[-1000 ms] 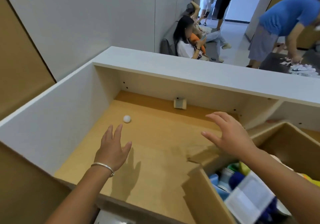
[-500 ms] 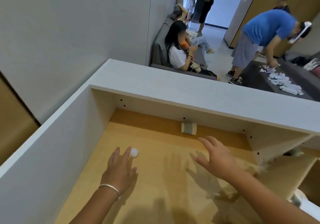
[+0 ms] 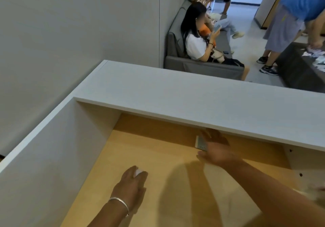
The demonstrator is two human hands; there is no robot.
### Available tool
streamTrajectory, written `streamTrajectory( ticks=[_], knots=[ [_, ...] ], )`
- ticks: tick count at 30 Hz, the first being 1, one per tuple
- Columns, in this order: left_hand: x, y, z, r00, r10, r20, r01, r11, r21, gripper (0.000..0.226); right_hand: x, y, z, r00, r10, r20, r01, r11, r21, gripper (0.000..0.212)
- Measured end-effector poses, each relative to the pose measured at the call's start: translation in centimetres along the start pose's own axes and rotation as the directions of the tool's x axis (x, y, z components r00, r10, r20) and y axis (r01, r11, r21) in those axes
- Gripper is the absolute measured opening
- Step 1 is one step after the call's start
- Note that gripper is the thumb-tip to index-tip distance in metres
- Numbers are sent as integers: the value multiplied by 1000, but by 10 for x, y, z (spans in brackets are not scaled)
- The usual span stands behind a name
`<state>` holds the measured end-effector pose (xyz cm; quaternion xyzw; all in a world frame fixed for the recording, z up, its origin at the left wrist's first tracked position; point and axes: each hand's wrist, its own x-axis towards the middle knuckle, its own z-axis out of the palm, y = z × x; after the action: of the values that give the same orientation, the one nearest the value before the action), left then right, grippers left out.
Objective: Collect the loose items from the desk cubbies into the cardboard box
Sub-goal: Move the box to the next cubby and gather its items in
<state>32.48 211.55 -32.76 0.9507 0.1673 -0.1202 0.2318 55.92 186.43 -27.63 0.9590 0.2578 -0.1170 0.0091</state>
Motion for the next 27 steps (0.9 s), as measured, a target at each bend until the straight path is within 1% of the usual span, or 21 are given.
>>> streamTrajectory(
  ticks=[2,3,4,5,6,7,9,10,13,16,18,21,24,27],
  knots=[
    [-4,5,4,996,-62,-59,55,993,-108,12,12,7,11,998,-34,50,36,999,-29,91],
    [-5,8,5,994,-60,-90,51,994,-100,10,17,8,16,997,-40,62,42,998,-38,90],
    [-5,9,8,991,-28,-131,22,998,-53,15,21,9,21,997,-38,64,41,998,-39,88],
    [-5,9,9,992,-15,-129,11,999,-34,13,24,9,25,998,-30,62,31,999,-29,85],
    [-5,10,7,993,-34,-111,29,999,-44,11,27,8,29,998,-18,64,19,1000,-15,81],
    [-5,9,6,996,-52,-77,48,998,-44,18,28,7,32,998,-9,67,9,1000,-7,77],
    [-3,7,4,997,-68,-47,70,997,37,39,28,6,38,998,0,64,0,1000,-1,71],
    [-2,7,3,997,-75,-25,77,994,81,42,26,6,40,998,5,62,-5,1000,4,68],
    [-2,9,-1,996,-89,-12,90,990,109,37,14,3,41,998,7,66,-9,999,30,66],
    [-6,18,-3,999,-18,-40,22,994,103,41,-8,-2,31,999,-6,45,3,997,80,64],
    [-11,31,-12,998,32,-62,-26,994,103,48,-29,-5,20,1000,-27,-10,28,994,110,66],
    [-18,59,-29,986,133,-96,-124,988,96,49,-68,-9,-4,997,-53,-58,58,994,94,68],
    [-31,96,-46,943,297,-149,-288,954,80,40,-115,-6,-32,996,19,-88,-10,995,103,69],
    [-50,140,-57,870,453,-193,-450,891,64,34,-173,6,-57,979,111,-171,-93,989,113,70]
  ],
)
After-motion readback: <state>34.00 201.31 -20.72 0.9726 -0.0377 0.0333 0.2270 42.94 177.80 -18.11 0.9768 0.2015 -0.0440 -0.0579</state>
